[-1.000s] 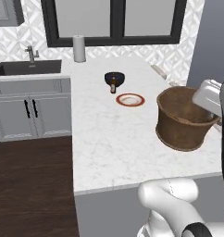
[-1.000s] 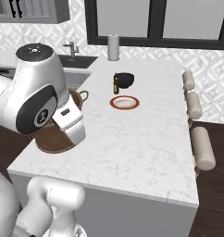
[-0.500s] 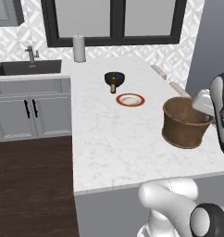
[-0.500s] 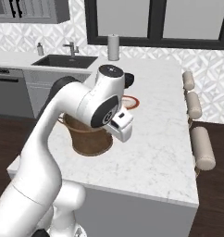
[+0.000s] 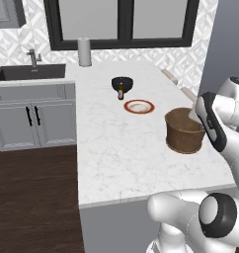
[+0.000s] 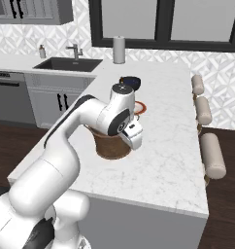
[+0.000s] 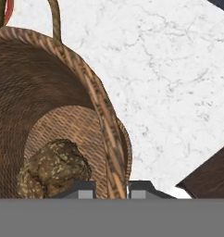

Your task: Open the cabinet, pick up the bread from the cabinet and place it in the basket. Then move the basket to the dining counter.

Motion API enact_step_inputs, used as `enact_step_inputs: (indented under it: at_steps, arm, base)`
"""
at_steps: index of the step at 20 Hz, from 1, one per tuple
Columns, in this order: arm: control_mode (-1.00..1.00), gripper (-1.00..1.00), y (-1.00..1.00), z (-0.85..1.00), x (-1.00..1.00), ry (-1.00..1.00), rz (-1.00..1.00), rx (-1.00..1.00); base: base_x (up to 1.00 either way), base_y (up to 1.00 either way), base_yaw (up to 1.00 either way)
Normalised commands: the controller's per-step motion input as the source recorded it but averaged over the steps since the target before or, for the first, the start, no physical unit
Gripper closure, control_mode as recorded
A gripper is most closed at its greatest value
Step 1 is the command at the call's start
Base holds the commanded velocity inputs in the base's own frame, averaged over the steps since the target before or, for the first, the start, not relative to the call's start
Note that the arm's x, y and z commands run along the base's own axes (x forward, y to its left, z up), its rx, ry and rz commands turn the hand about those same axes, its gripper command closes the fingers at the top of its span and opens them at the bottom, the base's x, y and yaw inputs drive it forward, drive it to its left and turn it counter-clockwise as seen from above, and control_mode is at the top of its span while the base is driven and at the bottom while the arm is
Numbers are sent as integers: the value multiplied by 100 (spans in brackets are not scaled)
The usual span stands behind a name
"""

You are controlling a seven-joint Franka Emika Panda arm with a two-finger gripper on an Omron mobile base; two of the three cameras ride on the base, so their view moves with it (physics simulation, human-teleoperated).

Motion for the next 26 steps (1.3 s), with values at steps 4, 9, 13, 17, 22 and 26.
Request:
enact_step_inputs:
  at_steps: [4,9,13,17,22,26]
  arm:
    - [-100,100,0,-53,77,0,-42,0]
    - [-100,100,-19,-41,38,5,-16,0]
    - [-100,100,-28,-39,16,9,-1,0]
    - [-100,100,-9,-27,1,9,0,0]
    - [-100,100,-2,-34,0,2,0,0]
    - [-100,100,0,-50,0,0,0,0]
  base:
    - [0,0,0]
    - [0,0,0]
    - [0,0,0]
    - [0,0,0]
    - [0,0,0]
    - [0,0,0]
